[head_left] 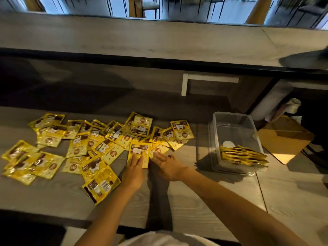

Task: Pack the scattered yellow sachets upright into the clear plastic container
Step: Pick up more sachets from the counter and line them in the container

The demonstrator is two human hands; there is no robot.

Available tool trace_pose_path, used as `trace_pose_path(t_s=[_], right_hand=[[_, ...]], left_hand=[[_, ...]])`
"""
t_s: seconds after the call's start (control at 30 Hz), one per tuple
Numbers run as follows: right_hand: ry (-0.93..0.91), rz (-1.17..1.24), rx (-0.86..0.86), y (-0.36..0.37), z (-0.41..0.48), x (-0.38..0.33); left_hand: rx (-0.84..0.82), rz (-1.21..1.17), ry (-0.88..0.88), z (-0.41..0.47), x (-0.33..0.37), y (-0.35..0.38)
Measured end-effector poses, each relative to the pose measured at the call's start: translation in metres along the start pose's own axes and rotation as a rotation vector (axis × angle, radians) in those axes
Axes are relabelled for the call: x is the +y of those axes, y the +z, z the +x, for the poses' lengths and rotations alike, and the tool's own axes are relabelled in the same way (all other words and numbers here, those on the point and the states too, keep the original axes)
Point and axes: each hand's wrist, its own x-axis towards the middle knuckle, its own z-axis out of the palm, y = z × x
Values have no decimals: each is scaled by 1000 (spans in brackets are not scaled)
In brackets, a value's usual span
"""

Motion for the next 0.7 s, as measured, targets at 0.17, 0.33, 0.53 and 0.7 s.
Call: trace_pose_path(t_s=[0.17,0.33,0.53,0.7], right_hand=[[35,-38,153,7,-16,6],[-26,-109,581,33,-44,23],[323,203,676,35,-48,19],[613,314,330,24,-52,16]], left_hand=[[41,46,8,-18,8,10],[173,-16,8,-24,23,11],[151,-113,100,-10,17,12],[-50,-65,141,-3,16,6]])
